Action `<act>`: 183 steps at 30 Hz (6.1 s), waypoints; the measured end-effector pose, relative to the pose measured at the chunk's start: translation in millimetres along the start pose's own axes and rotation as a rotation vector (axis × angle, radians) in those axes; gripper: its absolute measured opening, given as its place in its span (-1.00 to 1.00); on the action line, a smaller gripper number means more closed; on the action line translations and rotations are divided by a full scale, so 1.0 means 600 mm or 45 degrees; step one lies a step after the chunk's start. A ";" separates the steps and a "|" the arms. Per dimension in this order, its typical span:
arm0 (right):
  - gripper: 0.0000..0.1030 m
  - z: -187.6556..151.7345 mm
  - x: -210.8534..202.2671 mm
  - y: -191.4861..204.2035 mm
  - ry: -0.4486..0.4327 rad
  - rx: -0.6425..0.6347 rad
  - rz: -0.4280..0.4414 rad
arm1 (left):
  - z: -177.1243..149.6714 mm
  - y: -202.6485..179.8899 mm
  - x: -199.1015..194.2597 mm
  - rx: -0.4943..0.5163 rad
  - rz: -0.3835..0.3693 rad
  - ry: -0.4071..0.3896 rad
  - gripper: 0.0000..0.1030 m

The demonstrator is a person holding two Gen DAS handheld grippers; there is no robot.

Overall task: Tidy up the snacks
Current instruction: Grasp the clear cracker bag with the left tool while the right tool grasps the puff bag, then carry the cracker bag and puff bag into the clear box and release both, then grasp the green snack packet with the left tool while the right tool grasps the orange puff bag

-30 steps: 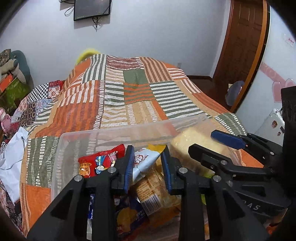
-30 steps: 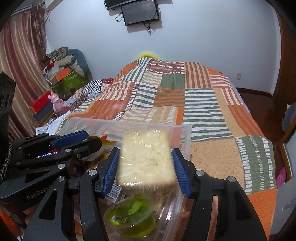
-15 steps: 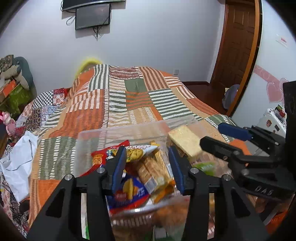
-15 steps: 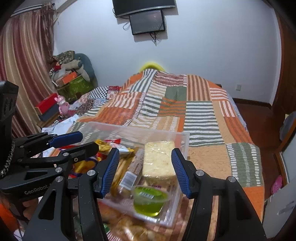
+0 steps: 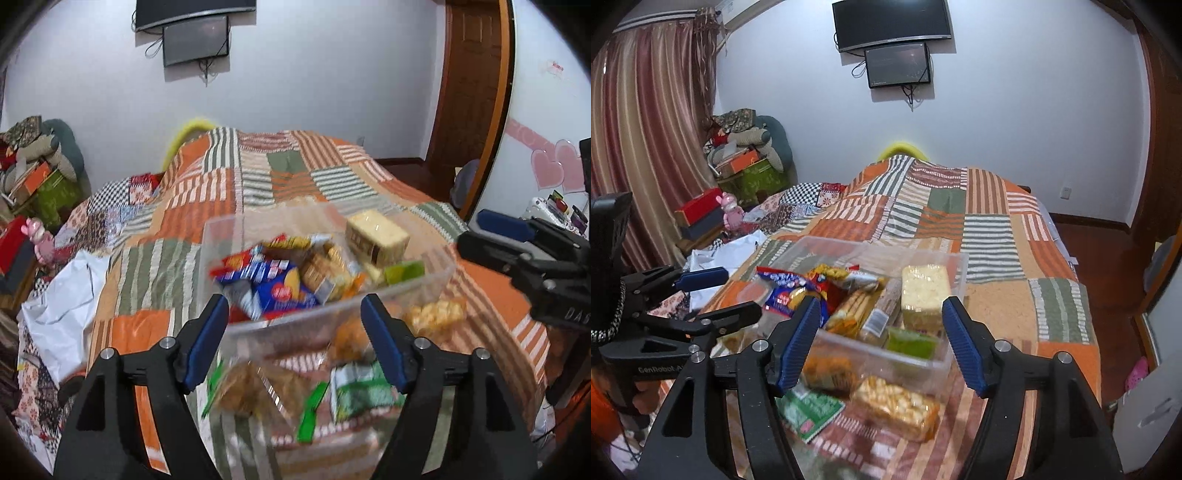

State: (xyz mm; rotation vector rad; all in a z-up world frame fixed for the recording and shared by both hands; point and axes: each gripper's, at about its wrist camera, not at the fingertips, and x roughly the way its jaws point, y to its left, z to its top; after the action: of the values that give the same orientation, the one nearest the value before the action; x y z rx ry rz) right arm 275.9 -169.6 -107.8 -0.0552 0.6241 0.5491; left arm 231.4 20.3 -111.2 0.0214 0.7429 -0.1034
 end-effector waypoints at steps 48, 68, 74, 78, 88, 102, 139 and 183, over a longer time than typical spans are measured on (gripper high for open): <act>0.41 -0.112 0.067 -0.037 0.282 0.220 0.029 | -0.123 0.064 0.117 -0.206 -0.017 0.187 0.43; 0.41 -0.065 -0.008 -0.044 0.098 0.225 -0.004 | -0.090 0.071 0.004 -0.223 0.068 0.007 0.34; 0.41 -0.042 -0.014 -0.024 0.042 0.177 0.005 | -0.056 0.068 -0.027 -0.202 0.067 -0.067 0.34; 0.41 -0.028 -0.017 -0.017 0.012 0.143 0.008 | -0.032 0.066 -0.033 -0.179 0.065 -0.103 0.34; 0.41 0.014 -0.001 -0.001 -0.035 0.105 0.047 | 0.030 0.059 -0.015 -0.153 0.060 -0.140 0.34; 0.41 0.039 0.052 0.006 -0.025 0.103 0.122 | 0.084 0.055 0.032 -0.133 0.084 -0.181 0.34; 0.51 0.028 0.130 0.001 0.112 0.069 0.078 | 0.090 0.099 0.155 -0.207 0.020 0.036 0.48; 0.98 -0.079 0.103 0.048 0.235 0.133 0.093 | -0.107 0.069 0.028 -0.147 -0.022 0.151 0.57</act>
State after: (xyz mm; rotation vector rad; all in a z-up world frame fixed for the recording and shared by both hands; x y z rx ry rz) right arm 277.6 -125.8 -178.1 0.0156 0.8367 0.5851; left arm 204.7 63.5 -170.7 -0.0897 0.8668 -0.0756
